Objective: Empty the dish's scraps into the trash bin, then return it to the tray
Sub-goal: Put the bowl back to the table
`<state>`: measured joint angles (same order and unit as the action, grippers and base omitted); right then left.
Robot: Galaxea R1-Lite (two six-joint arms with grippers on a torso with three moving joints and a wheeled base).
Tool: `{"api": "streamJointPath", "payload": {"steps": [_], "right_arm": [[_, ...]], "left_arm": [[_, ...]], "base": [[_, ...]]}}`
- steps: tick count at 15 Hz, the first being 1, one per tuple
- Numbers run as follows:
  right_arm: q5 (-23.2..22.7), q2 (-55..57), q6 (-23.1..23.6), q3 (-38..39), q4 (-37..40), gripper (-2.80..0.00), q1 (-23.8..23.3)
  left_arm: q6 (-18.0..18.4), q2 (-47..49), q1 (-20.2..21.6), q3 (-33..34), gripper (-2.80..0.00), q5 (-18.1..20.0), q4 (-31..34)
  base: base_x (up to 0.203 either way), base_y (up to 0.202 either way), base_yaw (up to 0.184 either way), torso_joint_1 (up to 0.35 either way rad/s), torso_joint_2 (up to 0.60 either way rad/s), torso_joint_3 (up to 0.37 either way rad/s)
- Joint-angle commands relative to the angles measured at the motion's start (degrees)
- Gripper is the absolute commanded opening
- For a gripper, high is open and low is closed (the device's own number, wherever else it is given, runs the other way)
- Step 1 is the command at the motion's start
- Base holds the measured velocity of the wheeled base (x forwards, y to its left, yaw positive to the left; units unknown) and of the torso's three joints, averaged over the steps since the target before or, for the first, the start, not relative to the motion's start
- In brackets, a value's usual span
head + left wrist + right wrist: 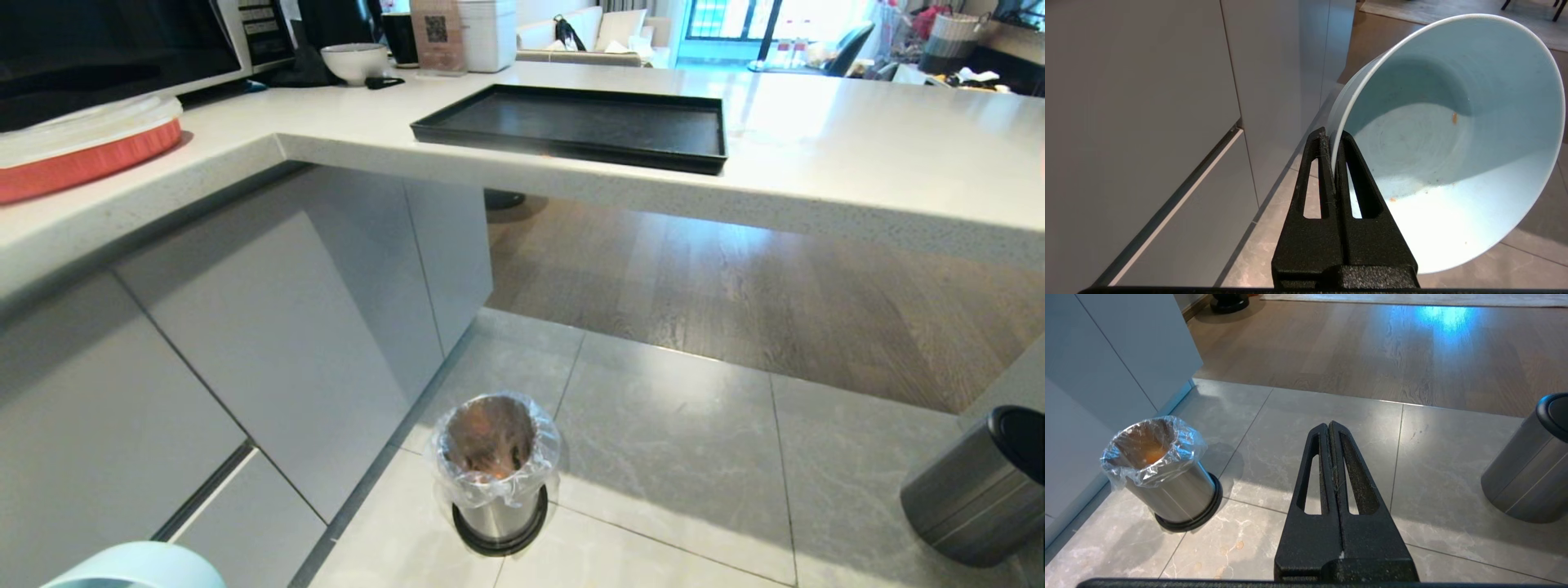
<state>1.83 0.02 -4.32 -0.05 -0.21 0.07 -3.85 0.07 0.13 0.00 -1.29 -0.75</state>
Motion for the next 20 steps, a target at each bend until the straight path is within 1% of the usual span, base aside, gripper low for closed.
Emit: {"api": "streamJointPath", "payload": {"steps": [1,20], "right_arm": [[0.0,0.0,-0.1,0.0,-0.1,-2.80,0.0],[-0.1,0.0,0.5,0.0,-0.1,-2.80,0.0]], "left_arm": [[0.0,0.0,0.0,0.0,-2.80,0.0,0.0],[0.0,0.0,0.0,0.0,-2.80,0.0,0.0]], "base": [[0.000,0.000,0.000,0.005,0.00,0.041],[0.000,0.000,0.000,0.000,0.00,0.000]]}}
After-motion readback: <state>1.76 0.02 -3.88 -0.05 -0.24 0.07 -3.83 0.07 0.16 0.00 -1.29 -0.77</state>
